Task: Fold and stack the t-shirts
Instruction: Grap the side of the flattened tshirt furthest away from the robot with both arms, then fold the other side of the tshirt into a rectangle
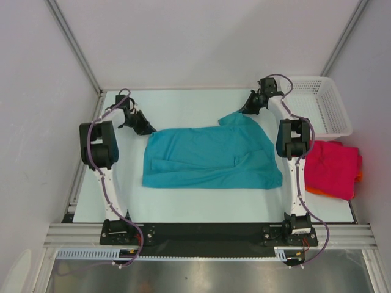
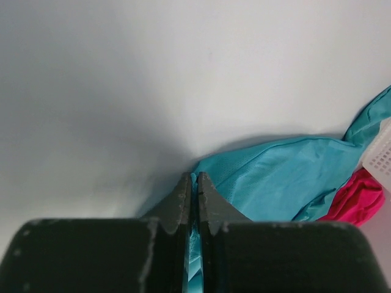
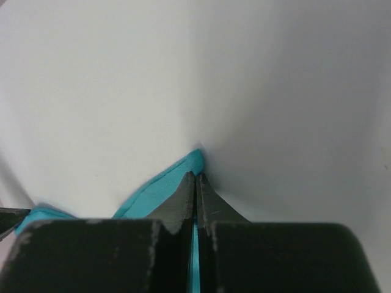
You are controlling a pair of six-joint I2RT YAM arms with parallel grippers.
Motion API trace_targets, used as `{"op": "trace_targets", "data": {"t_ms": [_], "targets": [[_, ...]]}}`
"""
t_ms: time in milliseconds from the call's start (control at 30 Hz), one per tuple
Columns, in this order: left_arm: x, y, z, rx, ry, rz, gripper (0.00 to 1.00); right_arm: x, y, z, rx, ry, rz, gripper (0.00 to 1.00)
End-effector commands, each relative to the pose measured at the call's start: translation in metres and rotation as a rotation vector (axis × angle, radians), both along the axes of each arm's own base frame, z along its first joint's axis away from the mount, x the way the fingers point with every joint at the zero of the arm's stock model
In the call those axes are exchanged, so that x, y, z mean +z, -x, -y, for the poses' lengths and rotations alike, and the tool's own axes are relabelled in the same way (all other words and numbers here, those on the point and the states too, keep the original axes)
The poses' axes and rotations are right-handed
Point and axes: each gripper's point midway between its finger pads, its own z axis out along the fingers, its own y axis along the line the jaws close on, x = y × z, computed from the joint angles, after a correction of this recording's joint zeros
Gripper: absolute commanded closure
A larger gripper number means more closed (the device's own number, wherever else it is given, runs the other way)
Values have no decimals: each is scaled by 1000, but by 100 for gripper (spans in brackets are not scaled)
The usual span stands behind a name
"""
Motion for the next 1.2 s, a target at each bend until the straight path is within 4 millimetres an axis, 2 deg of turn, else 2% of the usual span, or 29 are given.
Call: {"op": "trace_targets", "data": {"t_ms": [0, 233, 300, 333, 500, 533, 567, 600, 633, 667, 733, 767, 833, 867, 900, 967, 1000, 1067, 1100, 1167], "targets": [[48, -2, 1, -18, -20, 93, 94, 51, 7, 23, -14, 79, 47, 100], [74, 3, -1, -26, -36, 128, 94, 94, 14, 40, -33, 115, 107, 100], [81, 6, 0, -30, -37, 140, 94, 100, 18, 40, -33, 115, 113, 100], [84, 6, 0, -31, -36, 147, 94, 110, 20, 39, -31, 113, 129, 100], [98, 14, -1, -45, -51, 172, 94, 124, 29, 37, -23, 116, 148, 100], [103, 17, -1, -48, -56, 179, 94, 121, 33, 36, -20, 117, 135, 100], [106, 18, -1, -51, -53, 184, 94, 129, 37, 34, -12, 120, 150, 100], [104, 22, 0, -53, -54, 178, 94, 130, 41, 33, -9, 123, 148, 100], [110, 25, 0, -56, -53, 190, 94, 119, 49, 33, -5, 128, 122, 100], [111, 28, 1, -61, -54, 190, 94, 131, 54, 31, -1, 128, 143, 100], [108, 37, 3, -66, -52, 178, 93, 130, 62, 31, -2, 130, 146, 100], [113, 40, 2, -68, -55, 191, 93, 116, 73, 32, 2, 134, 109, 100], [106, 52, 4, -75, -52, 171, 93, 125, 83, 30, 2, 132, 123, 100], [111, 56, 4, -75, -55, 183, 93, 111, 94, 31, 6, 137, 85, 100], [104, 64, 5, -80, -52, 165, 93, 122, 101, 30, 3, 132, 98, 100], [103, 72, 5, -84, -54, 165, 93, 122, 110, 30, -6, 134, 108, 100], [99, 81, 6, -85, -53, 152, 93, 110, 123, 30, -6, 138, 77, 100], [95, 89, 6, -93, -55, 148, 92, 118, 131, 34, -23, 154, 96, 100], [90, 97, 7, -95, -56, 134, 92, 108, 140, 36, -25, 165, 70, 100], [86, 103, 7, -100, -57, 129, 92, 109, 148, 43, -44, 197, 70, 100]]}}
